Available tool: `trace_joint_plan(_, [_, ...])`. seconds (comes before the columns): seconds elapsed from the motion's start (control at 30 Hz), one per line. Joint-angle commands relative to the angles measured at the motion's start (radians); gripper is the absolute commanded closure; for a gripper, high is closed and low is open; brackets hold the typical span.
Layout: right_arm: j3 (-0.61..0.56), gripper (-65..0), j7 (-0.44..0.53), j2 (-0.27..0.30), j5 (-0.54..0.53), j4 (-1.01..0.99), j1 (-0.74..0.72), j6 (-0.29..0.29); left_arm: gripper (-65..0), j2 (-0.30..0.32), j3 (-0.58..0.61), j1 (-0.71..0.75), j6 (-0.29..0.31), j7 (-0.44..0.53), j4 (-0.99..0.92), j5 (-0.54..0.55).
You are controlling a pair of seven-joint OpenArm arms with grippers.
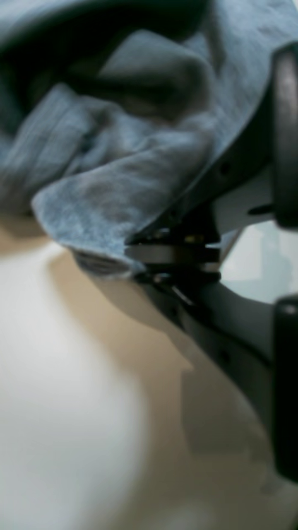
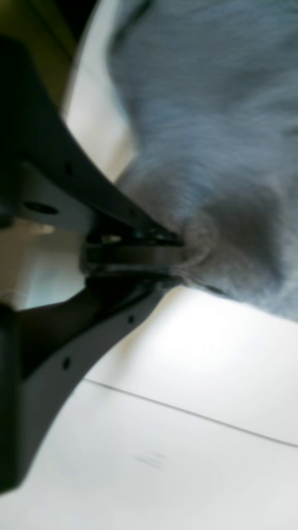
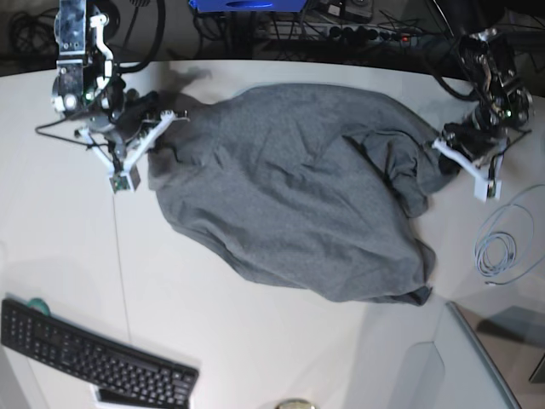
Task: Layout the t-shirt on the table in an organized manner, then fold the t-shirt properly
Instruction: 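Lift the t-shirt with both grippers and swing it flat across the table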
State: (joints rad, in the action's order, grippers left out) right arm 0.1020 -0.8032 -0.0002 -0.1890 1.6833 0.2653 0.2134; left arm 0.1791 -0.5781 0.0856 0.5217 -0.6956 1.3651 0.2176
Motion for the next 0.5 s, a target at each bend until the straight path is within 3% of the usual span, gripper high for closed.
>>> trace_joint_plan(0.0, [0.026, -0.6, 0.029, 0.009, 0.007, -0.010, -0.057, -0.002, 0.0, 0.010, 0.040, -0.062, -0.018, 0.027, 0.017, -0.005])
trace_joint_plan(0.13, [0.104, -0.6, 0.029, 0.030, 0.009, -0.186, -0.275, 0.005, 0.0, 0.006, 0.195, -0.271, -0.085, 0.027, -0.077, -0.076])
trace_joint_plan(0.3, [0.117, -0.6, 0.034, 0.153, 0.006, -0.384, -0.562, 0.014, 0.0, -0.040, 0.356, -0.596, -0.153, 0.029, -0.307, -0.079])
trace_joint_plan(0.47, [0.123, -0.6, 0.028, 0.291, 0.007, -0.363, -0.803, 0.057, 0.0, -0.137, 0.424, -0.926, -0.168, 0.072, -0.468, -0.076])
